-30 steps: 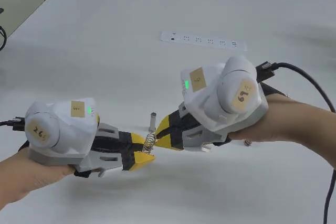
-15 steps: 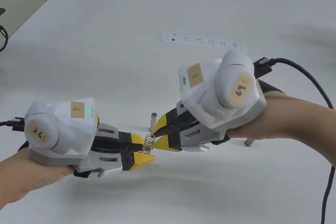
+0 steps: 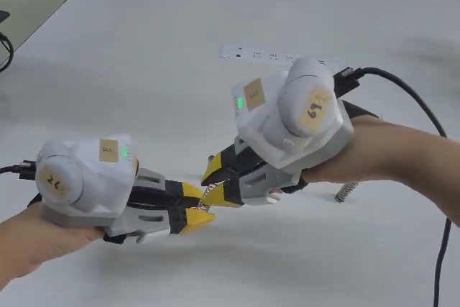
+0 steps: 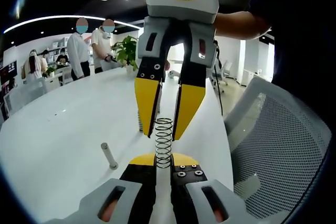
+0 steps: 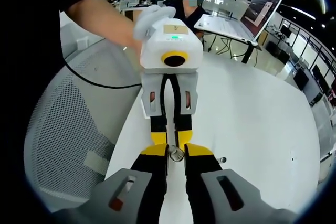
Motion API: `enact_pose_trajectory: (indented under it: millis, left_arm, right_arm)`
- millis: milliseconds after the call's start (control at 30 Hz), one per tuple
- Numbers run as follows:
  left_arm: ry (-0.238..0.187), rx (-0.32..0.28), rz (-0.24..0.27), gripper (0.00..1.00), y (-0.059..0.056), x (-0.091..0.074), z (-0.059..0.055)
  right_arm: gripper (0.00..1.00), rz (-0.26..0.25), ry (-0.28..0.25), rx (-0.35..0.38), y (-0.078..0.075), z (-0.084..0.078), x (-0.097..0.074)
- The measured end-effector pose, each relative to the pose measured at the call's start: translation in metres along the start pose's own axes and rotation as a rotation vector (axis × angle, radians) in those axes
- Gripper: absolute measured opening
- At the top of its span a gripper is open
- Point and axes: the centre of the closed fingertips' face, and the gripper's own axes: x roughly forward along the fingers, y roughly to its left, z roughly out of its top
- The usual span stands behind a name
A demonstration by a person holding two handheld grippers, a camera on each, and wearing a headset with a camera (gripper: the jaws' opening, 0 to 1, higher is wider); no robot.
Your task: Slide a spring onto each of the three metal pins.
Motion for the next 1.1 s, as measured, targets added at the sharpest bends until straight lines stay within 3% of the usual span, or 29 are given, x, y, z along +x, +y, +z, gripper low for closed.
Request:
enact_pose_trajectory:
  millis: [300,567,833,1100]
  left_arm:
    - [-0.004,0.004,0.0,0.0,-0.0002,0.0006,0.0007]
    - [-0.004,0.0,0.001,0.01,0.0011,-0.0001,0.0005]
    - [-0.001,0.008,0.005,0.01,0.0013,0.0005,0.0002]
    - [-0.004,-0.025,0.011,0.02,0.0021,-0.0009,0.0006]
  right_arm:
    - [0.13,0.009,0.027,0.019,0.0006,-0.0062,0.0013]
    - [0.09,0.018,0.027,0.016,0.001,-0.0076,0.0025]
    - [0.07,0.025,0.059,-0.004,0.0021,-0.0069,0.0034]
    - [0.07,0.036,0.076,0.005,0.0011,-0.0059,0.0038]
